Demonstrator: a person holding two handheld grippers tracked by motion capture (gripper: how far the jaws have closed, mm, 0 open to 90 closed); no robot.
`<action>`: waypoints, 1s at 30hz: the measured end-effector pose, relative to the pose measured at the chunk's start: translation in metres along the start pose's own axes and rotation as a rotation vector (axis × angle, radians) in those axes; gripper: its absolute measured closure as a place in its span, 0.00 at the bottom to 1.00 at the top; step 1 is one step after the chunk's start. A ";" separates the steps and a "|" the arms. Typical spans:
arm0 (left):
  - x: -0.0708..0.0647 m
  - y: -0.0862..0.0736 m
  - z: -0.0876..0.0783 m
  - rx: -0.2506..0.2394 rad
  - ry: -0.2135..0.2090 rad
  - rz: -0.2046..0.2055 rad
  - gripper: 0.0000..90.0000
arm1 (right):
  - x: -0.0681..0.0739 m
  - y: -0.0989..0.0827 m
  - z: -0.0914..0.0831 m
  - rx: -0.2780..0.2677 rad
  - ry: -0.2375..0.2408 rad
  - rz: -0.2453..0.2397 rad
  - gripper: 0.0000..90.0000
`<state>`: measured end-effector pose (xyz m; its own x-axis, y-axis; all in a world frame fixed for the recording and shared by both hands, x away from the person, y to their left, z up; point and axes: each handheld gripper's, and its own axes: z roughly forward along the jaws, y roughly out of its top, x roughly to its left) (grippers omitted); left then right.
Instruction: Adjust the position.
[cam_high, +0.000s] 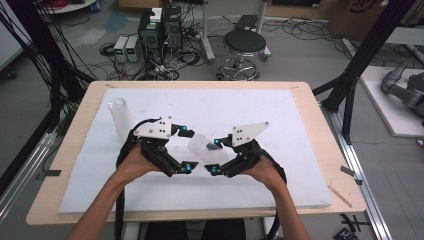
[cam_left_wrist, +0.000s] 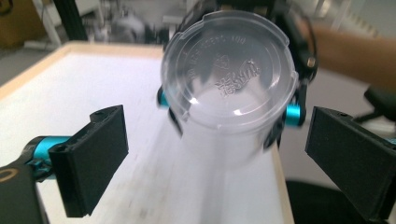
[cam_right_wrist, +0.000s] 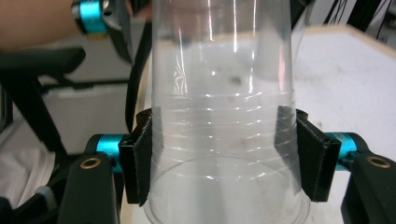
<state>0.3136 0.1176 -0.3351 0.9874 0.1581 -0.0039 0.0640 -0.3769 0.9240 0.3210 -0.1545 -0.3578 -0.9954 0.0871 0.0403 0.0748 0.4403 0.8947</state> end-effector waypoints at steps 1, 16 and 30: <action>0.000 0.002 -0.003 0.037 0.003 0.004 0.07 | 0.001 0.002 -0.001 0.028 -0.003 -0.002 0.37; 0.009 0.013 -0.003 0.547 -0.006 -0.001 0.12 | 0.007 0.041 0.019 0.620 -0.024 -0.026 0.37; 0.008 0.016 0.010 0.589 -0.059 0.022 0.12 | 0.006 0.059 0.030 0.760 -0.014 -0.040 0.37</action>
<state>0.3237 0.1041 -0.3244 0.9947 0.0998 -0.0234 0.0959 -0.8255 0.5562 0.3213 -0.1008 -0.3182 -0.9977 0.0678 0.0040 0.0651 0.9373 0.3424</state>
